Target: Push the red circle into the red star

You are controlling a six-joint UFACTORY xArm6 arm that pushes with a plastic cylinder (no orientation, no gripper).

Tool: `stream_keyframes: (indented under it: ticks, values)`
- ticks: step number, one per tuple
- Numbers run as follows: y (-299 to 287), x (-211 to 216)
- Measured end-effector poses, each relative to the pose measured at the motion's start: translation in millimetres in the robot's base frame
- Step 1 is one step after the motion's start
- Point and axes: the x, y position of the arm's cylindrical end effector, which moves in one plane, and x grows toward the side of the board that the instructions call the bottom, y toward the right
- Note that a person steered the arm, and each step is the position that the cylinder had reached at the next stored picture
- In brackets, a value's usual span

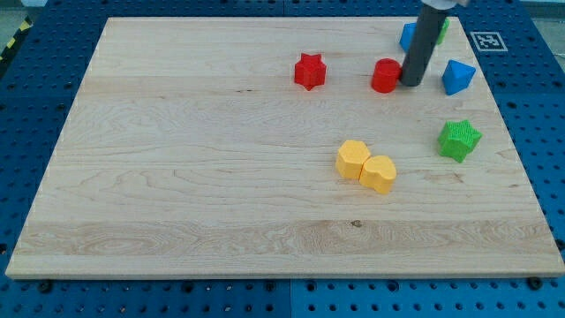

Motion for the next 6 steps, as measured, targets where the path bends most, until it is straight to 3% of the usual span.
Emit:
stream_keyframes:
  ticks: [3, 4, 6]
  values:
    - [-78.0, -0.1]
    - [-67.0, -0.6]
    - [3.7, -40.4]
